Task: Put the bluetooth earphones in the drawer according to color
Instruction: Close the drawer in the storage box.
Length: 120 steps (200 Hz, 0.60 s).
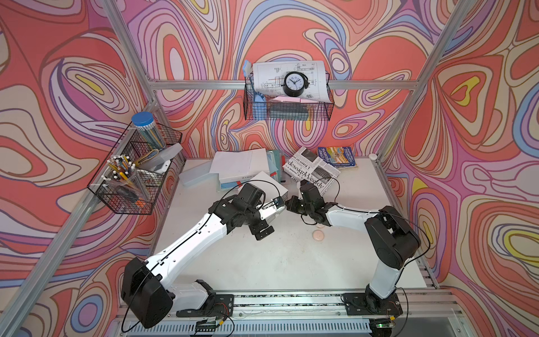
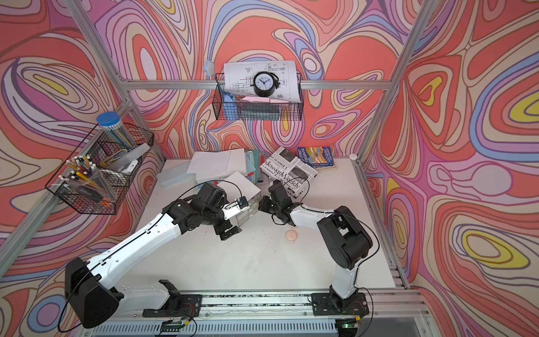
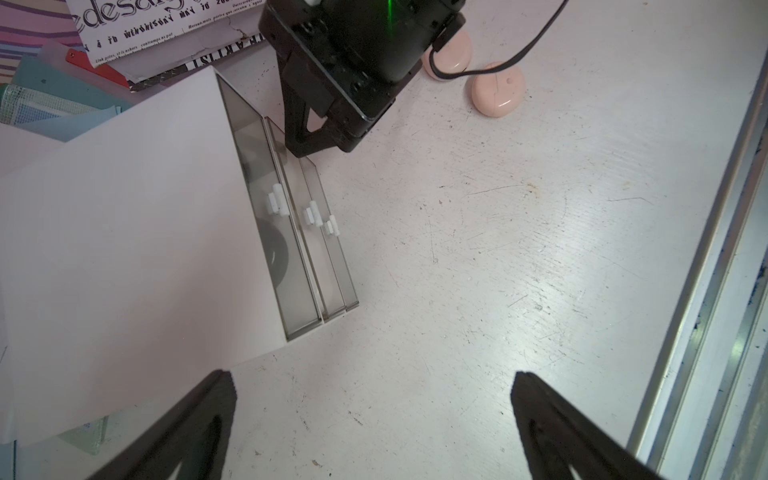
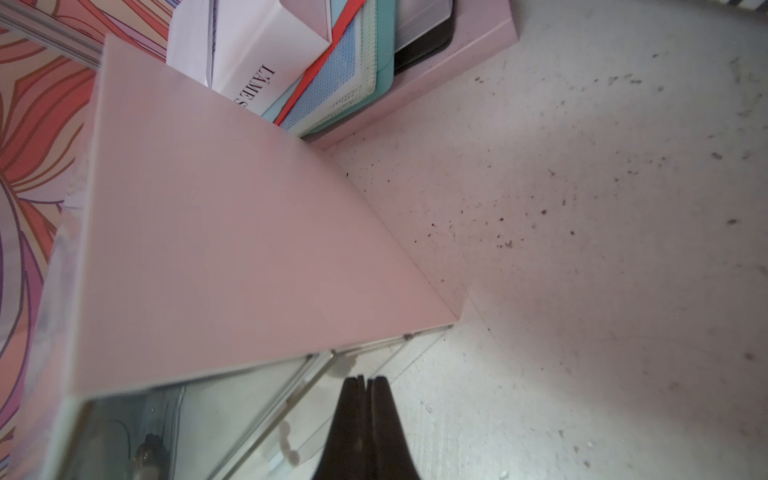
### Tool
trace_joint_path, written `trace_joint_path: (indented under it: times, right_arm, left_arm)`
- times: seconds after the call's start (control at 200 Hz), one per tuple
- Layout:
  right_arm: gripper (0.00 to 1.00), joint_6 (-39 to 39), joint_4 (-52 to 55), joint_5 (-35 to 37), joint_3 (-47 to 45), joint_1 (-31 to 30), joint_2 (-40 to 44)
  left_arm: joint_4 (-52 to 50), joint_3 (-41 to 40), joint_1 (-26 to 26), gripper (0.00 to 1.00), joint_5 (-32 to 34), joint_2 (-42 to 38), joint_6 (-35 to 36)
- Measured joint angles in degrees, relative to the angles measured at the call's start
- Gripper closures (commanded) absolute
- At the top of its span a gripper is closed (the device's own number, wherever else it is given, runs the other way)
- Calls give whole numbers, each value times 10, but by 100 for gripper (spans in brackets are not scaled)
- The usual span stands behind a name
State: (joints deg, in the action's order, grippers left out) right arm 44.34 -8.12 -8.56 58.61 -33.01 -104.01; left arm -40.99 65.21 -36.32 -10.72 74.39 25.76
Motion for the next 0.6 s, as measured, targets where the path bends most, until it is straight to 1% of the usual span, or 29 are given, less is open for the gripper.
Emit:
trace_joint_path:
  times: [0.601]
  right_arm:
    - [100, 19, -18, -12, -3, 1, -8]
  left_arm:
    - [0, 0, 0, 2, 5, 0, 2]
